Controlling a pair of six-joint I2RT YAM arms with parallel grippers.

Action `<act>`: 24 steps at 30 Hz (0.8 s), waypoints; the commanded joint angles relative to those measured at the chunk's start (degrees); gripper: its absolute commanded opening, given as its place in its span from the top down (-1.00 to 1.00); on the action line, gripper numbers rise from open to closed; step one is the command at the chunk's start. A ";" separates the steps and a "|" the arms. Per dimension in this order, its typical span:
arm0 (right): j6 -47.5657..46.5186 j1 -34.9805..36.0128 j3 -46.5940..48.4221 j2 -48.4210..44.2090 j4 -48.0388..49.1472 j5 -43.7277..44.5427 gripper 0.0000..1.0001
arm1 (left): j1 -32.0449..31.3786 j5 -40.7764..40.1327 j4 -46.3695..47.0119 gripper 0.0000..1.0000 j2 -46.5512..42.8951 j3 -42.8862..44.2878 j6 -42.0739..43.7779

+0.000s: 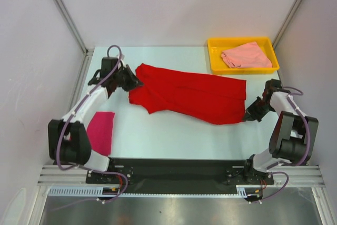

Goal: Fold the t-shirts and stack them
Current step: Fold the tshirt

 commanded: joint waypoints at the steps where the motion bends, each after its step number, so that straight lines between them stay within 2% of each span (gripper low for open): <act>1: -3.10 0.48 5.66 3.05 -0.38 -1.64 1.00 | -0.34 2.19 1.11 0.99 6.69 10.24 3.06; 6: -3.72 0.65 11.11 8.15 -0.21 -3.13 1.00 | -0.34 3.42 1.19 0.99 16.53 19.22 3.06; 12: -3.98 0.74 17.79 15.53 -0.56 -4.54 1.00 | -0.08 3.25 0.66 0.99 22.52 26.16 3.50; 18: -2.58 1.01 22.37 19.67 -0.82 -4.89 1.00 | 0.54 3.95 0.31 0.99 27.80 31.45 3.15; 24: -2.22 0.57 23.61 21.43 -1.00 -3.84 1.00 | 1.68 4.39 0.75 0.99 30.08 33.03 2.97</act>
